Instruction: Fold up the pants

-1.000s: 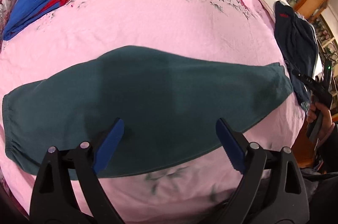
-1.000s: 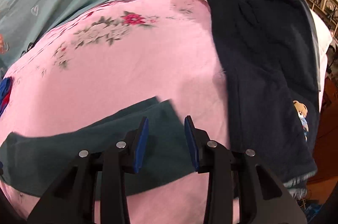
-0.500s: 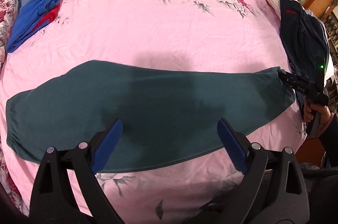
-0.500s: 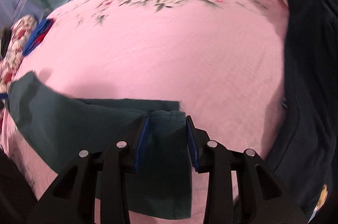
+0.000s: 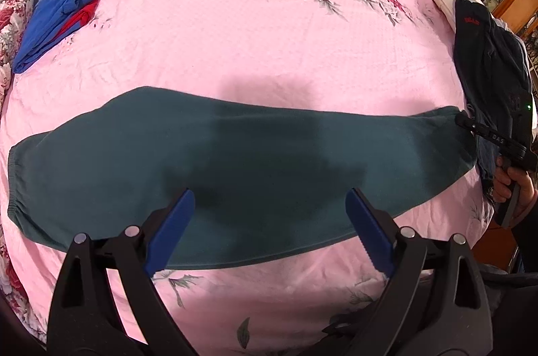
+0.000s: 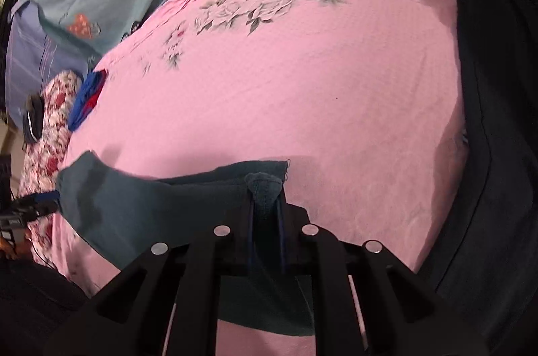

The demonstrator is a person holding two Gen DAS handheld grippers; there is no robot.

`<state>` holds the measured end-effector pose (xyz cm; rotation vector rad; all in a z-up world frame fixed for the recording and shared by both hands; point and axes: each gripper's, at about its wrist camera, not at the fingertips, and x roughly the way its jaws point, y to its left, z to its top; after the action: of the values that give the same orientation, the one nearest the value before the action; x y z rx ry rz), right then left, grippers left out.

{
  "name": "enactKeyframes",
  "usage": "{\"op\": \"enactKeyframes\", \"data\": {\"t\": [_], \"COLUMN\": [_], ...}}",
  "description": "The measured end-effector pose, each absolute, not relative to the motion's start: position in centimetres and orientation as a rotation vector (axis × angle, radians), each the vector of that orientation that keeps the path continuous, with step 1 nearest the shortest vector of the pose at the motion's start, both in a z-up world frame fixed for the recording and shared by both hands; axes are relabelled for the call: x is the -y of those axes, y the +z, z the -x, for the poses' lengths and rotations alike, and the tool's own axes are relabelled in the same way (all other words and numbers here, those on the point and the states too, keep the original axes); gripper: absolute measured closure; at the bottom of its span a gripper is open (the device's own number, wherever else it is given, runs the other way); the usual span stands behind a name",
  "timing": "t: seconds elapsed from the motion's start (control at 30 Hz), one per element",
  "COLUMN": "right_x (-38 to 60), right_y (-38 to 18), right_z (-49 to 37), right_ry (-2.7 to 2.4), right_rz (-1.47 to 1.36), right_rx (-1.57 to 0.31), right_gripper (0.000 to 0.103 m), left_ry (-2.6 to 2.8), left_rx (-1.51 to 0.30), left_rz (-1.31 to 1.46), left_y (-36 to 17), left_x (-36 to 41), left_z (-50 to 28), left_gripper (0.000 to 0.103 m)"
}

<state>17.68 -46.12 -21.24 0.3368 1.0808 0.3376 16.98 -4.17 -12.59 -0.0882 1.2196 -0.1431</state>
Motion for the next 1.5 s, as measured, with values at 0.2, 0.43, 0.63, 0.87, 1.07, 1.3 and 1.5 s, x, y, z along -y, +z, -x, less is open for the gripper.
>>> {"op": "enactKeyframes", "data": {"t": [0.2, 0.43, 0.63, 0.87, 1.07, 1.3, 1.5], "right_x": [43.4, 32.3, 20.6, 14.4, 20.7, 18.6, 12.7], "right_y": [-17.8, -13.7, -16.0, -19.7, -14.4, -14.6, -15.7], "right_z": [-17.1, -16.5, -17.5, -18.2, -16.4, -14.2, -11.2], "right_ry": [0.281, 0.475, 0.586, 0.603, 0.610, 0.606, 0.856], "right_rz": [-0.410, -0.500, -0.544, -0.491, -0.541, -0.103, 0.120], "right_rx": [-1.108, -1.124, -1.178, -1.339, -1.126, -1.101, -1.050], "right_gripper": [0.092, 0.092, 0.092, 0.083, 0.059, 0.061, 0.062], "left_ry": [-0.114, -0.028, 0.031, 0.064, 0.062, -0.105, -0.121], "left_rx": [-1.184, -1.147, -1.151, -1.158, -1.143, -1.153, -1.186], "left_rz": [0.126, 0.231, 0.322, 0.342, 0.353, 0.344, 0.328], "left_y": [-12.0, -11.5, -12.0, -12.5, -12.8, -13.1, -13.9], "left_x": [0.9, -6.2, -12.0, -15.5, -16.1, -11.6, -9.8], "left_z": [-17.3, -16.6, -14.3, -12.7, -13.0, -15.1, -16.1], "left_gripper": [0.010, 0.010, 0.009, 0.009, 0.009, 0.009, 0.009]}}
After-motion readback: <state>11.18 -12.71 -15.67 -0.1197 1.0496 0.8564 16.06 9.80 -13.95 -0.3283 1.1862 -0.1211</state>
